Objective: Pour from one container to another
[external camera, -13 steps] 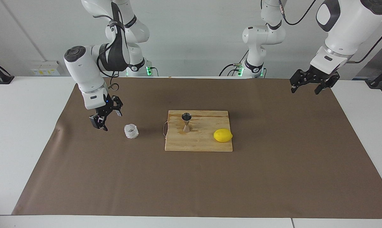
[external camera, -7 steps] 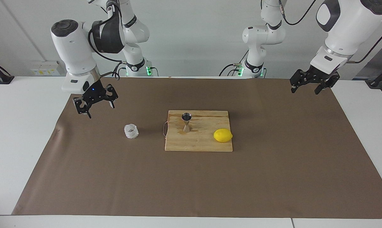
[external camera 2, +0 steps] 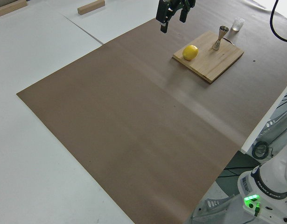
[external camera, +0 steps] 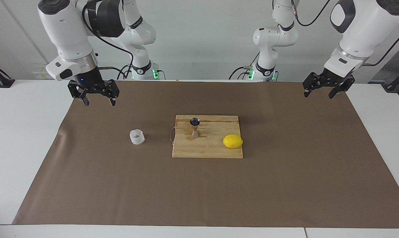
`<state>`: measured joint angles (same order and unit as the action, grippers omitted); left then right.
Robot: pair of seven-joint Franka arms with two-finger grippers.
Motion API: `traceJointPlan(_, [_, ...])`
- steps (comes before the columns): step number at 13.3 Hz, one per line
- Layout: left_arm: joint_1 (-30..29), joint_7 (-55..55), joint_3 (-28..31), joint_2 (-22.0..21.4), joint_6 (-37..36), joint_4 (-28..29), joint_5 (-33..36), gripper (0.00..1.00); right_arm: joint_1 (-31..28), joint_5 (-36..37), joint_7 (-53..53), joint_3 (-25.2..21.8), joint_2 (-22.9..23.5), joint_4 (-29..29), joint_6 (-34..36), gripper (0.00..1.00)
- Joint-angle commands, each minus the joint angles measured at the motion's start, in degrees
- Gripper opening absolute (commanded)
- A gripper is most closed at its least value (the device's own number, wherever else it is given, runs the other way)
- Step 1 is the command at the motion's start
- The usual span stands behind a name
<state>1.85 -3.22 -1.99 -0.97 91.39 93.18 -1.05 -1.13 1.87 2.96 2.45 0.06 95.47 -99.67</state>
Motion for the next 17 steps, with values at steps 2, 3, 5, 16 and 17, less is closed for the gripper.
traceJointPlan(2, [-0.62,0.50,-0.30,-1.32,0.01,1.22,-0.62,1.00,-0.98,0.42,7.05,0.27,-0.66,-1.43,4.21,1.00])
traceJointPlan(3, [-0.62,0.50,-0.30,-1.32,-0.07,1.22,-0.62,1.00,-1.07,0.42,7.58,0.10,-1.46,-0.47,4.83,1.00])
traceJointPlan(5, [-0.62,0.50,-0.30,-1.32,0.01,1.22,-0.71,1.00,-2.20,0.42,7.50,0.01,-2.25,1.29,5.10,1.00])
traceJointPlan(16, [-0.62,0.50,-0.30,-1.32,0.01,1.22,-0.71,1.00,-1.51,0.42,7.06,0.36,-3.57,3.59,4.66,1.00])
traceJointPlan(17, [-0.62,0.50,-0.30,-1.32,0.01,1.22,-0.62,1.00,-1.51,0.42,7.06,0.36,-3.57,3.59,4.74,1.00])
